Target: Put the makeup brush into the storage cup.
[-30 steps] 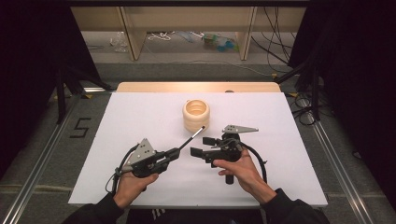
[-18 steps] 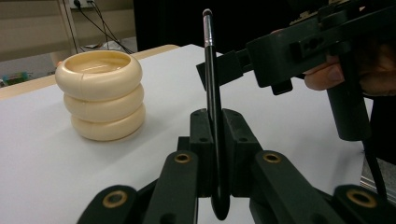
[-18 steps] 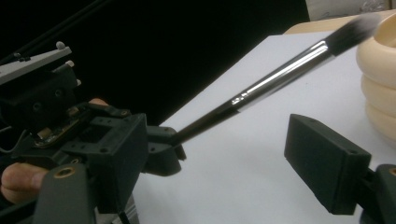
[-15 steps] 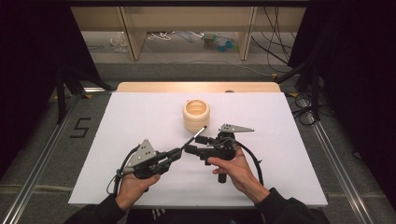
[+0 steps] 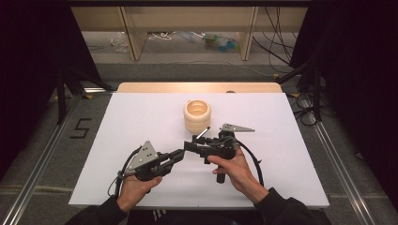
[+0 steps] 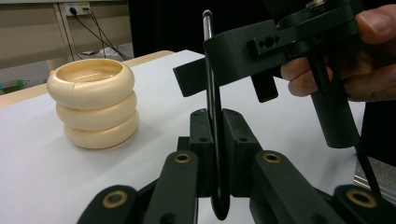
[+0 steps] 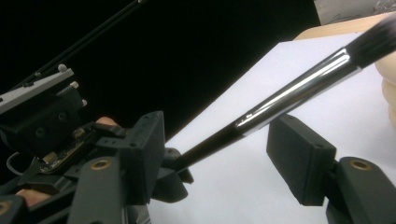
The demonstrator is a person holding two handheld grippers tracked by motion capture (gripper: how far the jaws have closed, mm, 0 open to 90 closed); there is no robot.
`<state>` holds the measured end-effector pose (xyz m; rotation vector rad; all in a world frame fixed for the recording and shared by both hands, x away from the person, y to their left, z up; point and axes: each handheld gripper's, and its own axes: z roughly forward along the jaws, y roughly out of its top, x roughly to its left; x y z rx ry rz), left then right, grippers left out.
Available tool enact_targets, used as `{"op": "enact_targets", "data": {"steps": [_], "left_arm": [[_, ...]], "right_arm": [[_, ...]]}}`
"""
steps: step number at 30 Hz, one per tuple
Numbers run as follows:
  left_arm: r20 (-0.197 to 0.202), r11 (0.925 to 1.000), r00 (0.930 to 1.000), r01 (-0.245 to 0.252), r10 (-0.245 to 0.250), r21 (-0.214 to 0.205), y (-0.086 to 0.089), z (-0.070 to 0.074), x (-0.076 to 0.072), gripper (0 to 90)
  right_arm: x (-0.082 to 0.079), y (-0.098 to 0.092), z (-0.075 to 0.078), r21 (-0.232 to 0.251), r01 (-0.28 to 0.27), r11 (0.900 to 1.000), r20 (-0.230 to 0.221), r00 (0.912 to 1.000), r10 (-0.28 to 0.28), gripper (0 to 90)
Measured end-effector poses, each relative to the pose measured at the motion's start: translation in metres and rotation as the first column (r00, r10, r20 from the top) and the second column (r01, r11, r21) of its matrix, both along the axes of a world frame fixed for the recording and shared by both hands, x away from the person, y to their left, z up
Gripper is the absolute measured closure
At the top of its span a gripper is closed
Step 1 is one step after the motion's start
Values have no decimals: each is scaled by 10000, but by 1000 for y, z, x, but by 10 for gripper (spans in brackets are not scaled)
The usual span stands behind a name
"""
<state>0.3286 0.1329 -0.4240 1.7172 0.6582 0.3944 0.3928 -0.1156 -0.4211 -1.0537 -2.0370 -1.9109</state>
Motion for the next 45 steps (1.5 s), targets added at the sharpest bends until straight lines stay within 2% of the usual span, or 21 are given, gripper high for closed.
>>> {"op": "enact_targets", "data": {"steps": [3, 21, 24, 28, 32, 37, 45], "left_arm": [[27, 10000, 10000, -2, 2, -52, 0, 1, -1, 832], [119, 10000, 9999, -16, 17, -66, 0, 1, -1, 831], [27, 9999, 10000, 8, -8, -118, -1, 1, -1, 832], [128, 10000, 9999, 10, -9, -64, -1, 1, -1, 832], [37, 9999, 10000, 13, -12, -131, -1, 1, -1, 831], [164, 9999, 9999, 31, -29, -130, -1, 1, -2, 832], [256, 9997, 9996, 124, -119, -190, -1, 2, -2, 831]], "right_arm": [[-1, 0, 1, 68, -54, 10000, -212, 9998, 55, 422], [-1, 0, 1, 318, -245, 9992, -217, 9994, 252, 526], [-1, 0, 1, 350, -283, 9990, -208, 9994, 290, 541], [-1, 0, 1, 373, -329, 9988, -235, 9992, 338, 576], [0, 0, 0, 392, -351, 9986, -278, 9990, 362, 593], [-1, 0, 1, 413, -371, 9985, -262, 9989, 382, 643], [-1, -2, 3, 854, -473, 9952, -196, 9986, 491, 729]]}}
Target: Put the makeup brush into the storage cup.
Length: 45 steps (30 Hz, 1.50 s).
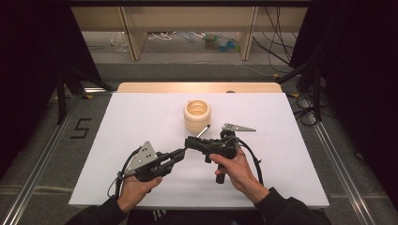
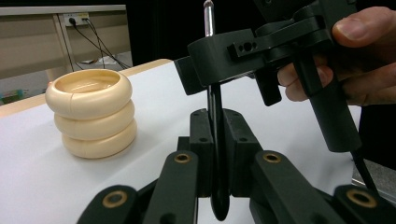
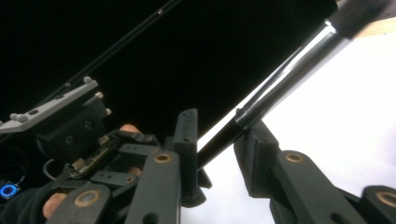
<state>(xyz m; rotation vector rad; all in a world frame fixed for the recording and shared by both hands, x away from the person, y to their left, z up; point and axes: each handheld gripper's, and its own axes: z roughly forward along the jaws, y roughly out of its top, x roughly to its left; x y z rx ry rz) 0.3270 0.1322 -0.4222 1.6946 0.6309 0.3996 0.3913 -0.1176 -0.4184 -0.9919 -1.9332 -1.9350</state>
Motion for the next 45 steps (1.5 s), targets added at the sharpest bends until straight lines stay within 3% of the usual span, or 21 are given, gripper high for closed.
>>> {"op": "enact_targets", "data": {"steps": [5, 8, 12, 13, 15, 16, 19, 22, 27, 29, 30, 31, 36, 41, 44, 45], "left_arm": [[-33, 10000, 10000, 23, -23, 8, 0, -1, 0, 829], [-65, 10000, 10000, 50, -49, 23, 0, -2, 1, 818], [-142, 10000, 9999, 37, -38, -76, -1, -2, 1, 807], [-130, 9999, 9999, 107, -106, 85, -1, -2, 1, 748], [-147, 9999, 9999, 52, -51, 103, -1, -2, 1, 694], [-86, 9998, 9999, 143, -142, 163, -1, -2, 2, 694], [-121, 9997, 9999, 13, -10, 244, -2, -3, 3, 557], [-211, 9990, 9998, -18, 27, 451, -2, -5, 3, 523], [-374, 9972, 9992, -144, 172, 734, -3, -6, 4, 389], [-466, 9974, 9988, -106, 139, 717, -3, -6, 4, 382], [-481, 9964, 9988, -44, 85, 849, -2, -6, 5, 363], [-481, 9964, 9988, -44, 85, 849, -2, -6, 5, 355], [-672, 9946, 9977, 91, -21, 1038, 0, -7, 5, 341], [-832, 9935, 9965, 144, -50, 1133, 0, -9, 6, 328], [-861, 9896, 9961, 287, -166, 1406, 2, -9, 6, 322], [-861, 9896, 9961, 287, -166, 1406, 2, -9, 6, 321]], "right_arm": [[-1, 0, 1, 229, -103, 9997, -27, 9999, 104, 772], [-4, 3, 4, 416, -358, 9985, 143, 9993, 352, 836], [-6, 4, 6, 394, -399, 9984, 378, 9985, 384, 840], [-6, 4, 7, 450, -343, 9984, 626, 9975, 314, 840], [-7, 4, 8, 426, -381, 9984, 575, 9977, 357, 840], [-7, 3, 10, 328, -378, 9987, 578, 9977, 359, 840], [-9, 4, 14, -32, -388, 9992, 1142, 9927, 389, 840], [-10, 4, 17, -256, -400, 9989, 1401, 9892, 432, 840], [-12, 4, 21, -794, -313, 9963, 2010, 9785, 468, 840], [-12, 4, 22, -957, -299, 9950, 2025, 9781, 489, 840], [-12, 3, 22, -1160, -224, 9930, 2291, 9722, 487, 840], [-12, 3, 22, -1160, -224, 9930, 2291, 9722, 487, 840], [-10, 1, 26, -1836, 49, 9830, 2899, 9558, 494, 840], [-11, 2, 25, -2211, 67, 9752, 3044, 9505, 624, 840], [-10, 1, 27, -2775, 181, 9606, 3178, 9453, 740, 840], [-10, 1, 27, -2775, 181, 9606, 3178, 9453, 740, 840]]}}
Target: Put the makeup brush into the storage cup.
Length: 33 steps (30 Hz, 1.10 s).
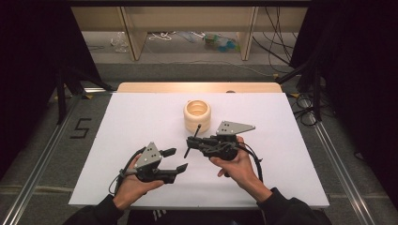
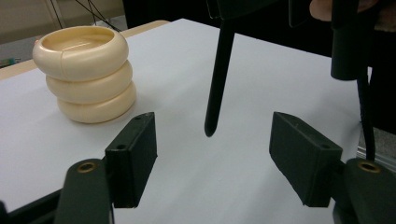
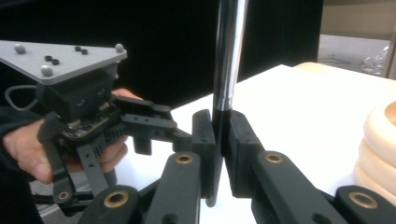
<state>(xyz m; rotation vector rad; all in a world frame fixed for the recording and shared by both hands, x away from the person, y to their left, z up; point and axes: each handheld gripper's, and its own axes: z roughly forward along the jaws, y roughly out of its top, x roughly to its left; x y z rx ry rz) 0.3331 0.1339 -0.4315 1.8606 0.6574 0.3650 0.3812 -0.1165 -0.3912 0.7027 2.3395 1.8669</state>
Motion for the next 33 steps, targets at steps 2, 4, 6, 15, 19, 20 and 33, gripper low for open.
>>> {"op": "enact_targets", "data": {"steps": [2, 4, 6, 15, 19, 20, 33], "left_arm": [[-161, 10000, 9999, -32, 31, -63, 1, 0, 0, 319], [-144, 10000, 9999, 38, -37, 52, 3, -1, 2, 304], [-198, 9999, 9998, -7, 10, 151, 4, -1, 2, 301], [-95, 9995, 9995, -297, 298, 63, 11, -2, 5, 279], [-96, 9986, 9985, -531, 531, -15, 17, -3, 6, 264], [-54, 9982, 9982, -603, 603, -4, 18, -4, 7, 264], [56, 9969, 9969, -787, 787, 87, 32, -7, 9, 246]], "right_arm": [[1, 0, 1, -67, 56, 10000, 110, 9999, -55, 840], [3, -2, 2, -271, 124, 9996, 194, 9997, -119, 840], [5, -5, 3, -514, 228, 9984, 259, 9994, -215, 839], [15, -16, 8, -750, 656, 9950, 520, 9967, -618, 839], [21, -21, 11, -935, 894, 9916, 562, 9949, -844, 839], [22, -22, 12, -882, 976, 9913, 623, 9938, -923, 839], [41, -29, 11, -1559, 1242, 9799, 593, 9914, -1162, 839]]}}
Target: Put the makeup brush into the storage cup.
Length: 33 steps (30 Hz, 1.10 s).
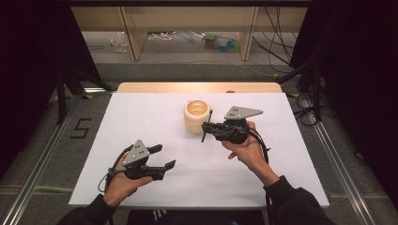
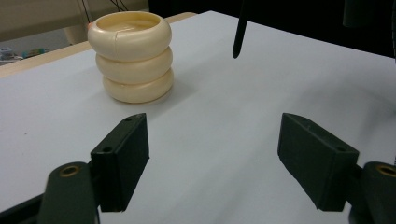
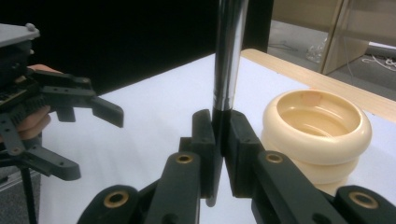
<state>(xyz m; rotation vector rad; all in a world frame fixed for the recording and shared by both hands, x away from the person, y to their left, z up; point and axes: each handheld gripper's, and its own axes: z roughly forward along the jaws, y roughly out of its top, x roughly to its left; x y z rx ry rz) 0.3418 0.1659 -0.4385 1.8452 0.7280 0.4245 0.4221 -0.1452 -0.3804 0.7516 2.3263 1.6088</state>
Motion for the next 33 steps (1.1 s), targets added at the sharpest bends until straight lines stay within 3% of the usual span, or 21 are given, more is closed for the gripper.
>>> {"op": "enact_targets", "data": {"steps": [33], "left_arm": [[50, 9998, 10000, 12, -11, -189, -1, 1, -3, 229]], "right_arm": [[33, -1, 20, -262, 527, 9983, -37, 9986, -528, 839]]}}
